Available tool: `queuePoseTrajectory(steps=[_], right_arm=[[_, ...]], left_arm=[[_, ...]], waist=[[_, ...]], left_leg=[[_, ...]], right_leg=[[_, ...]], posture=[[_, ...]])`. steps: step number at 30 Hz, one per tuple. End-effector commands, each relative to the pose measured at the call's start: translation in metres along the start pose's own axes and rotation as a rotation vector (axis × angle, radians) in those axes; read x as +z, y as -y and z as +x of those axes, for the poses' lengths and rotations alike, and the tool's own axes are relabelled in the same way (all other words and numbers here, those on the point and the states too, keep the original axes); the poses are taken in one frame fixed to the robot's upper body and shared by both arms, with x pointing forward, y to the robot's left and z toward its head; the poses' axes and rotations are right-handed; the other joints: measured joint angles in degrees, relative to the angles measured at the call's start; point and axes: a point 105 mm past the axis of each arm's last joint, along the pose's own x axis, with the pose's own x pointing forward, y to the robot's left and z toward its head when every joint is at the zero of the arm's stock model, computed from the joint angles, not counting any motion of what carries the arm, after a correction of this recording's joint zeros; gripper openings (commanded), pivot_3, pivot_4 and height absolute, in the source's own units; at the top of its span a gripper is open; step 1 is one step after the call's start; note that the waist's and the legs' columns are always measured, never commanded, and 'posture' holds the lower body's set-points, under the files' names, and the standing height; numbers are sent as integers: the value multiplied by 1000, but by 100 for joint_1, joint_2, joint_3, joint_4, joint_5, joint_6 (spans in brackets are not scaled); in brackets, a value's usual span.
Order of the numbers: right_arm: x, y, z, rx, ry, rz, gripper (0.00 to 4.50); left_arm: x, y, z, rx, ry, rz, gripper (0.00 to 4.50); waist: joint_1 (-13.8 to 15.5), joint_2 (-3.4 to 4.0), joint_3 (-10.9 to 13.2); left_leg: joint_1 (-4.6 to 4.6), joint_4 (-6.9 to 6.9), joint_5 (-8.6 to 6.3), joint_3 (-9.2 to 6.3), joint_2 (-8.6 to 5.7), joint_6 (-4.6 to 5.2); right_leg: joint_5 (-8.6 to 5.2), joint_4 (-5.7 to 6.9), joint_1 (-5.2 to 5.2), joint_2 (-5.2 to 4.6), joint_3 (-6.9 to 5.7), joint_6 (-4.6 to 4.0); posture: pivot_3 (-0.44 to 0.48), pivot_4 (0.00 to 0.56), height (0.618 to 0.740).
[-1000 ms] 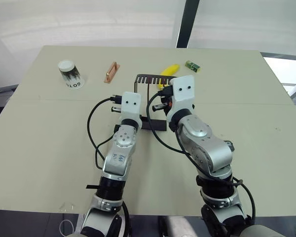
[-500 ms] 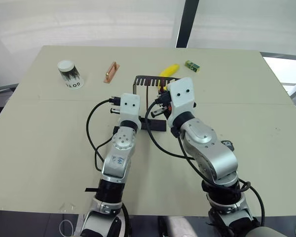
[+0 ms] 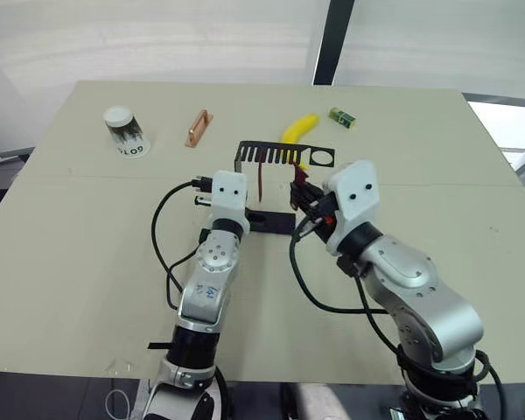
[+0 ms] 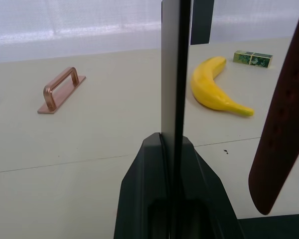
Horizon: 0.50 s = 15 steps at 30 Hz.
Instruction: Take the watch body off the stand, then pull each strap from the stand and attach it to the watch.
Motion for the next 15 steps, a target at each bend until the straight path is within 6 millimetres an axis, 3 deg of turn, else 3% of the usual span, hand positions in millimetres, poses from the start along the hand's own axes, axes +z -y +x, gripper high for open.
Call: queuePoseTrajectory(steps=[1, 5, 8, 15], right_arm=[[13, -2, -7, 59, 61, -14, 30], [12, 4, -8, 82, 62, 13, 30], [11, 6, -11, 107, 63, 25, 0], [7, 11, -23, 218, 37, 36, 0]], left_arm=[[0, 4, -5, -25, -4, 15, 0], [-2, 2, -3, -28, -16, 12, 0], [-2, 0, -6, -38, -18, 9, 852], [-10, -18, -22, -94, -62, 57, 4114]], waist=[[6, 0, 0], [15, 0, 0], [12, -1, 0], [11, -1, 1]], left_leg=[[0, 0, 0, 0, 0, 0], [0, 1, 1, 0, -1, 0], [0, 1, 1, 0, -1, 0], [-1, 0, 1, 0, -1, 1]], right_leg=[[0, 0, 0, 0, 0, 0], [0, -2, 1, 0, 0, 0], [0, -2, 1, 0, 1, 0], [0, -3, 1, 0, 2, 0]], posture=[[0, 150, 740], [0, 150, 740], [0, 150, 740], [0, 150, 740]])
